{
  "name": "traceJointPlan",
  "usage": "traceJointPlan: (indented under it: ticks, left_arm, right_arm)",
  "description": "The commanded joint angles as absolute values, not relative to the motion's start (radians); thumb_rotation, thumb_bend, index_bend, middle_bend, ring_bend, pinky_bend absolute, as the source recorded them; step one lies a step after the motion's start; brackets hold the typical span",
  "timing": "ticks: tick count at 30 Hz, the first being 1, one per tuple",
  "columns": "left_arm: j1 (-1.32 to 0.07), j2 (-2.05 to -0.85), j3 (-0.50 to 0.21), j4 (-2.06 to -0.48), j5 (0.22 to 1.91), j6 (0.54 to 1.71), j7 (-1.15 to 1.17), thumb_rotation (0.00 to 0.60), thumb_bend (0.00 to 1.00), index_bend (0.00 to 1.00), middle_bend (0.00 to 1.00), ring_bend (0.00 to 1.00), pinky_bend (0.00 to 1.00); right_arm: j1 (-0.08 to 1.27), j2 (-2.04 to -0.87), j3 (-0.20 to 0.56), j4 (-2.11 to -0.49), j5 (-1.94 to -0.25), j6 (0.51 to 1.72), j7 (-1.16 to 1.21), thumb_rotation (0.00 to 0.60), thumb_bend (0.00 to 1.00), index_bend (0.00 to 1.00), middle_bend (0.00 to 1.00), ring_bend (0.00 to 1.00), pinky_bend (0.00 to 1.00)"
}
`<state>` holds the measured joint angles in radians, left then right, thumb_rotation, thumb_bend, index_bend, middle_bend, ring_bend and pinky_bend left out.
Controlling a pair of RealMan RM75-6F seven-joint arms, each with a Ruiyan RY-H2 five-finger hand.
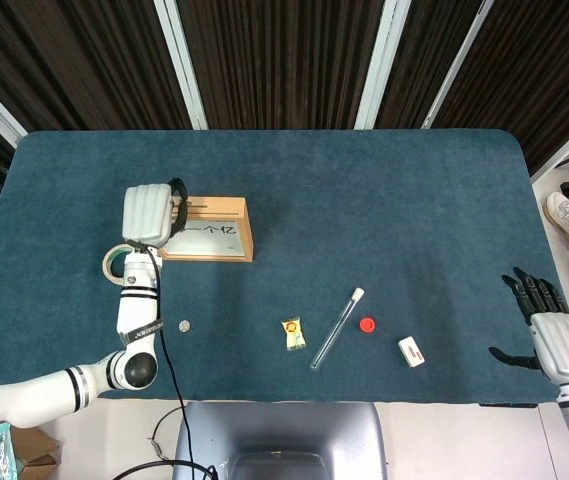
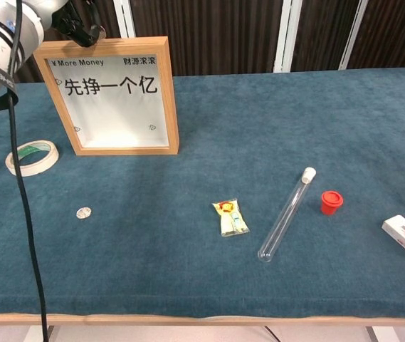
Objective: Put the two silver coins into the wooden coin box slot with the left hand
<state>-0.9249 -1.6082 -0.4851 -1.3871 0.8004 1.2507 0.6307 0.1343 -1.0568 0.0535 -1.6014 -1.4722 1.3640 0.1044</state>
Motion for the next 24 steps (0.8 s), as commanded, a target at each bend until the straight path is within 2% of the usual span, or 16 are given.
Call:
traceJointPlan:
  ticks: [1, 12, 18, 24]
  left_arm:
    - [-0.928, -1.61, -0.482, -1.385, 0.8, 1.253, 0.633, 0.6, 0.45, 0.6, 1.0, 1.0, 1.0]
    - [-0.933, -1.611, -0.468, -1.383, 0.789, 1.252, 0.637, 0.6, 0.44, 0.57, 1.0, 1.0, 1.0]
    - [-0.93, -1.604, -0.461, -1.386, 0.786, 1.247, 0.633, 0.6, 0.41, 0.41, 1.0, 1.0, 1.0]
    - [-0.928, -1.601, -0.454, -1.387, 0.795, 1.252, 0.623, 0.6, 0.4, 0.35, 1.0, 1.0, 1.0]
  right_arm:
    - [0.134, -1.056, 0.053, -1.602, -1.473, 1.364, 0.106, 0.6, 0.12, 0.0, 0.0, 0.0, 0.0]
    - [0.133, -1.056, 0.053, -1.603, -1.473, 1.366, 0.104, 0.6, 0.12, 0.0, 0.0, 0.0, 0.0]
    - [0.134, -1.056, 0.053, -1.604, -1.471, 1.363, 0.101, 0.6, 0.12, 0.0, 0.0, 0.0, 0.0]
    - [0.135, -1.055, 0.053, -1.605, -1.469, 1.36, 0.1, 0.6, 0.12, 0.0, 0.0, 0.0, 0.0]
